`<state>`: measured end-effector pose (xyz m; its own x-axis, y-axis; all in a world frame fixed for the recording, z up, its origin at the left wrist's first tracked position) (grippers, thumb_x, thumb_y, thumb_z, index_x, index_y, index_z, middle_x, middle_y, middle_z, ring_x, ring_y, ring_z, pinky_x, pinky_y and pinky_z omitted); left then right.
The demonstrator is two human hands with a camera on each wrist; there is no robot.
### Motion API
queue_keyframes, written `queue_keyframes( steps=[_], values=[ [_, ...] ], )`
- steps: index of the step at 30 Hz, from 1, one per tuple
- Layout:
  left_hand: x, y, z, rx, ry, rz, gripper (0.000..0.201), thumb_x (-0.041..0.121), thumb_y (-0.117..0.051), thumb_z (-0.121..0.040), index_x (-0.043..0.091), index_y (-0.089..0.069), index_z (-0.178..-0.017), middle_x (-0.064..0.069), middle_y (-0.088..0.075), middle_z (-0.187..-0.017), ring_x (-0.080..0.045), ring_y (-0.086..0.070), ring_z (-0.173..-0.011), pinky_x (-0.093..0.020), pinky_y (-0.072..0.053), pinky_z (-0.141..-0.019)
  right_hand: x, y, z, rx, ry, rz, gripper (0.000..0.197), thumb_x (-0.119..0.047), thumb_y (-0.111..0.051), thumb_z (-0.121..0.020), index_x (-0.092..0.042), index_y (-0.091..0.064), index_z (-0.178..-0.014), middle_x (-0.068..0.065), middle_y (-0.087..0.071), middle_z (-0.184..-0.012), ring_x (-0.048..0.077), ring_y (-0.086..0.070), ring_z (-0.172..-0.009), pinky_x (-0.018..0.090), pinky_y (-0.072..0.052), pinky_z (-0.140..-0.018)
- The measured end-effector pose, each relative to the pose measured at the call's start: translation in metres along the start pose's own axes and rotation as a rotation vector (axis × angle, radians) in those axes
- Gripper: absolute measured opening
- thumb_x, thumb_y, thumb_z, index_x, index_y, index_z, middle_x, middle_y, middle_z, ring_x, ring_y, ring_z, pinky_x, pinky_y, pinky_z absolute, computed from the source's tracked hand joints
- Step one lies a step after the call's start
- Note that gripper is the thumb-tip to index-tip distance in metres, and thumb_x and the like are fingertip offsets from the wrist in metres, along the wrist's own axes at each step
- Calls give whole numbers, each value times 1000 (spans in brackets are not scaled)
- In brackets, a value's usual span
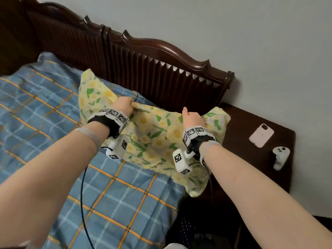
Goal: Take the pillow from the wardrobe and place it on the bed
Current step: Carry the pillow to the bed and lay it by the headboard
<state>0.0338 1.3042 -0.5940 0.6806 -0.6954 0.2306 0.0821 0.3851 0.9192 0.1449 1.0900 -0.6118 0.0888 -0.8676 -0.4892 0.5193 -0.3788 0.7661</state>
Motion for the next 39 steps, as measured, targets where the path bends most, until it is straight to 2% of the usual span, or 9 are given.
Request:
queue_keyframes(
  steps=[3, 5, 8, 11, 16, 23, 28, 32, 39],
  values=[
    [-6, 5, -36, 152, 84, 92, 22, -1, -40, -85, 0, -56, -100, -24, -63, -107, -39, -55, -104, -47, -43, -89, -21, -2, -44, 15, 26, -24, 60, -41, -22, -101, -8, -70, -92, 9, -65, -89, 29, -63, -97, 37, -42, -92],
    [0, 7, -65, 260, 141, 107, 28, -4, -40, -82, 6, -56, -104, -18, -59, -116, -36, -44, -120, -53, -26, -108, -29, -3, -74, 103, 73, 20, 54, -40, -22, -101, -11, -68, -94, 6, -65, -88, 28, -61, -101, 40, -36, -98],
    [3, -4, -103, 382, 211, 159, 37, 3, -49, -83, 16, -51, -118, -9, -35, -147, -29, -19, -141, -55, -6, -116, -30, -21, -117, 251, 132, 38, 38, -42, -34, -98, -17, -56, -117, 5, -59, -126, 25, -44, -124, 43, -24, -105],
    [-5, -54, -131, 226, 243, 236, 62, 22, -60, -86, 28, -29, -140, -7, -4, -160, -31, -3, -146, -58, -6, -116, -15, -61, -151, 97, 171, 121, 58, -45, -42, -94, -26, -24, -146, 2, -12, -160, 27, -10, -146, 50, -13, -114],
    [-34, -153, -148, -55, 346, 204, 91, 45, -66, -78, 45, -4, -144, -3, 14, -159, -41, 0, -144, -63, -10, -114, 39, -128, -189, -327, 156, 411, 83, -59, -51, -84, -49, 4, -145, -4, 34, -154, 44, 24, -141, 71, 2, -110],
    [-79, -215, -167, -257, 339, 217, 90, 49, -67, -75, 52, -6, -141, -4, 11, -160, -49, 4, -141, -59, -11, -116, 80, -172, -228, -504, 15, 452, 90, -76, -49, -73, -56, 6, -142, -5, 22, -159, 46, 17, -142, 71, -11, -110],
    [-94, -195, -165, 145, 582, 333, 82, 43, -68, -77, 35, -22, -144, -7, -5, -160, -40, -11, -142, -62, -17, -112, 67, -156, -233, -309, -41, 238, 69, -63, -45, -84, -43, -18, -144, 0, -8, -160, 40, -12, -142, 61, -19, -112],
    [-140, -193, -140, 271, 933, 497, 99, 41, -73, -72, 30, -9, -147, -15, -2, -159, -47, -13, -140, -60, -17, -114, 79, -155, -218, -109, -193, 143, 78, -65, -42, -86, -39, -3, -148, -4, 14, -160, 27, 6, -147, 69, -9, -111],
    [-160, -220, -107, -85, 1134, 616, 136, 89, -59, -37, 31, -2, -147, -22, -42, -145, -41, -52, -121, -55, -44, -99, 91, -169, -214, -84, -266, 172, 81, -71, -42, -81, -42, -5, -147, -3, 7, -160, 25, 5, -147, 73, -9, -108]
  ],
)
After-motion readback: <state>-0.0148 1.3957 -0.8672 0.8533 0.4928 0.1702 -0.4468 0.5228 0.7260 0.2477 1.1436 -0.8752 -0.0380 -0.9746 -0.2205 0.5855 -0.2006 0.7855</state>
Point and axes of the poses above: each hand's wrist, its own z-axis away from the middle knuckle, its own y-axis out of the back of the hand, x = y × z, the point moved 4 cm from there along -z, towards the middle knuckle
